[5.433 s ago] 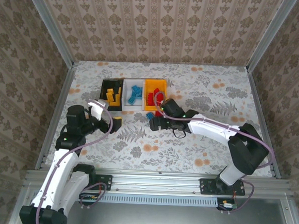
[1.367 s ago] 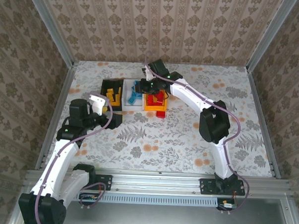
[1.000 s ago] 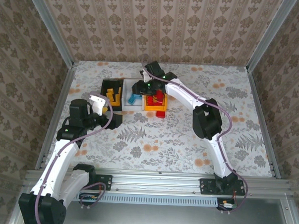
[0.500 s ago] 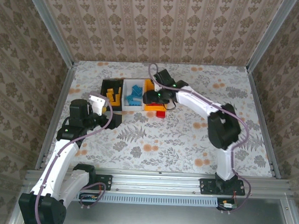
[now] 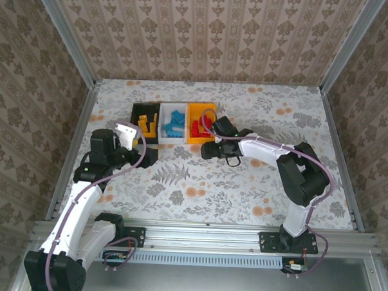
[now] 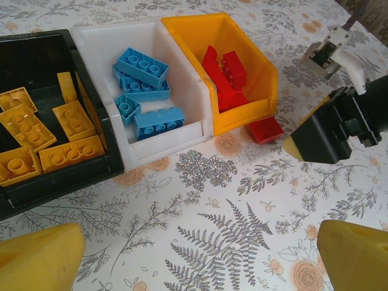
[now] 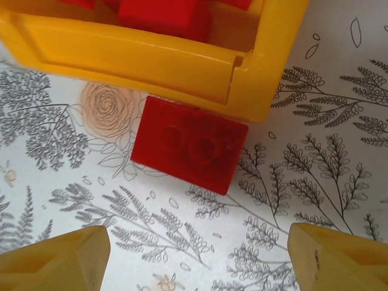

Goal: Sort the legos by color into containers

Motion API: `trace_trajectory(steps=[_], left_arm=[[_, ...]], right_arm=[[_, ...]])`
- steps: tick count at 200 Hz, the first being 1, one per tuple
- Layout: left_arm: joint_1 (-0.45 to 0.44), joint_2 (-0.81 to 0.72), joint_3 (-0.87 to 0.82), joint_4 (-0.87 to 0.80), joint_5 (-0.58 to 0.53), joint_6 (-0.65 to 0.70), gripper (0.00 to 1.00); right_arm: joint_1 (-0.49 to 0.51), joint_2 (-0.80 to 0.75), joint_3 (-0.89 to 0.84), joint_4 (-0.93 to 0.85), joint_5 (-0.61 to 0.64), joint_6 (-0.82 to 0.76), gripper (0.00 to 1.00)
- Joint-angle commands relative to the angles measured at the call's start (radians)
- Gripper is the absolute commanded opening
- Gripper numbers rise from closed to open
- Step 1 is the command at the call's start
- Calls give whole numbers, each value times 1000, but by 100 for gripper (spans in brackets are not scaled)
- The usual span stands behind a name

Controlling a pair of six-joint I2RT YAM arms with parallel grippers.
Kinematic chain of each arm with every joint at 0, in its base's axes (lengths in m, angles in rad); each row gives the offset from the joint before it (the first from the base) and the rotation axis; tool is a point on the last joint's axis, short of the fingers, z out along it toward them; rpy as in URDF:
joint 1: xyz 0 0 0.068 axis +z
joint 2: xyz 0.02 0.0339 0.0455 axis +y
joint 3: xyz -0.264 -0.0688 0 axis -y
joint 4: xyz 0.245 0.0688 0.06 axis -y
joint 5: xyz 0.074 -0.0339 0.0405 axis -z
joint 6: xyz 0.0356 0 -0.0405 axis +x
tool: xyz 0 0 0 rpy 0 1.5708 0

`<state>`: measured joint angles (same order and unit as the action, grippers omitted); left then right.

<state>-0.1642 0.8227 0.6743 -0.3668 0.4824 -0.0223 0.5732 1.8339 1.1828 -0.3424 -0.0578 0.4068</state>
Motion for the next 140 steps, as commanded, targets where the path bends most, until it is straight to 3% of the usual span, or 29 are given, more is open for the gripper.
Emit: trace_trajectory(steps=[1,91,128,140], left_arm=[[-6,-2,8,-4,5,8,100],[-6,-5,7,-1,16,5,100],[-8,-7,7,2,21,5,100],[-7,-7,6,3,22,5,100]], right_arm=[[6,42,48,31,31,45,79],[46,197,224,-82,118,79,82],[50,215,247,-131,165,82,74],[48,210,241,-136,176,79,66]])
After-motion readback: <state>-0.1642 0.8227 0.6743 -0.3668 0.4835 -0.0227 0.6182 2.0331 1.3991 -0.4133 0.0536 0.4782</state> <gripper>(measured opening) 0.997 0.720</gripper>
